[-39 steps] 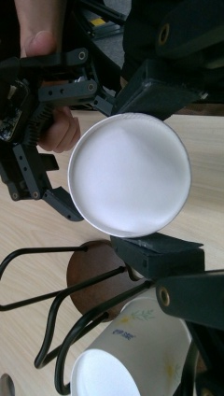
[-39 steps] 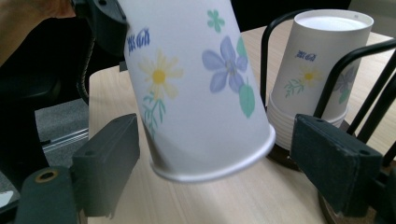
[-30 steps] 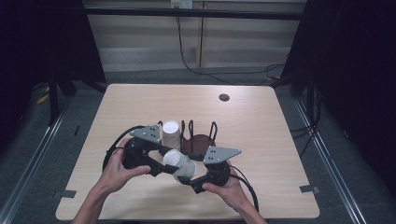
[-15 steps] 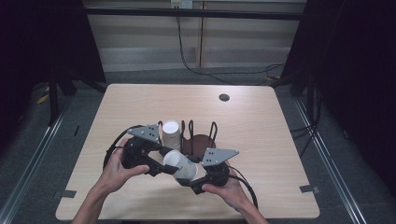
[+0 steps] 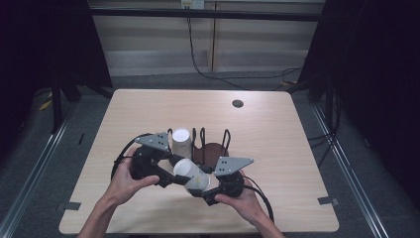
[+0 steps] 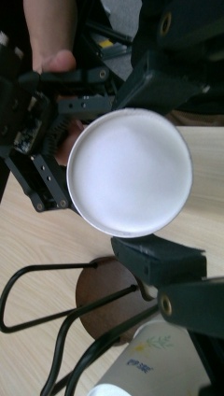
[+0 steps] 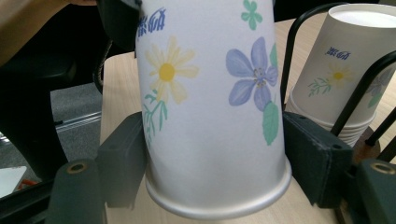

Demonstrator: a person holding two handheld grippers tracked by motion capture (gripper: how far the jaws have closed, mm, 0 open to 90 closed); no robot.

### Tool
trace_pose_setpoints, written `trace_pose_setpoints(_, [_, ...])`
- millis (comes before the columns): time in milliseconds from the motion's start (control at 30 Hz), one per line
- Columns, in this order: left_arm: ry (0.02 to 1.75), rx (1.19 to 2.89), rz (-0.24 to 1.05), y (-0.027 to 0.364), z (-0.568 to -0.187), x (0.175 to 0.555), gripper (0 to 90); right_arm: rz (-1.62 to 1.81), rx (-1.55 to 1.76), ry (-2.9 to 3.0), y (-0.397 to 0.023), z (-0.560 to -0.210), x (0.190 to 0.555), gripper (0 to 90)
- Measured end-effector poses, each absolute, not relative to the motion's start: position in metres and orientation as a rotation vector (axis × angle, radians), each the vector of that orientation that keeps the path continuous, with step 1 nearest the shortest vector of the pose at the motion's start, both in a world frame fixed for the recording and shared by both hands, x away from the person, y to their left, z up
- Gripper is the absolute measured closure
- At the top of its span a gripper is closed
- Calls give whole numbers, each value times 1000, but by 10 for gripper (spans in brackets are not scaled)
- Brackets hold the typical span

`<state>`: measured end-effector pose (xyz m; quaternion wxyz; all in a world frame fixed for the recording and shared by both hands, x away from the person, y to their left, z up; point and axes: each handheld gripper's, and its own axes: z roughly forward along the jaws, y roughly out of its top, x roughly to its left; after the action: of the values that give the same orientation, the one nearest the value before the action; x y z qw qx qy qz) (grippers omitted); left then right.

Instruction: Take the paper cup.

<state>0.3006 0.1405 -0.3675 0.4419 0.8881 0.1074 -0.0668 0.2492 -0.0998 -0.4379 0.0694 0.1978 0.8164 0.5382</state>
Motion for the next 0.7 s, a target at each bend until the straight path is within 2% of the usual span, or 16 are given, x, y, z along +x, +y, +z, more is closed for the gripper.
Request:
trace_pose_setpoints(400, [276,2209,-153,140,-369,301,176,1609,611,2466,-103,-436,249,276])
trace_pose_setpoints(700, [257,2208,-118,147,-364,300,164,1573,657,2475,-110,-433,253,281])
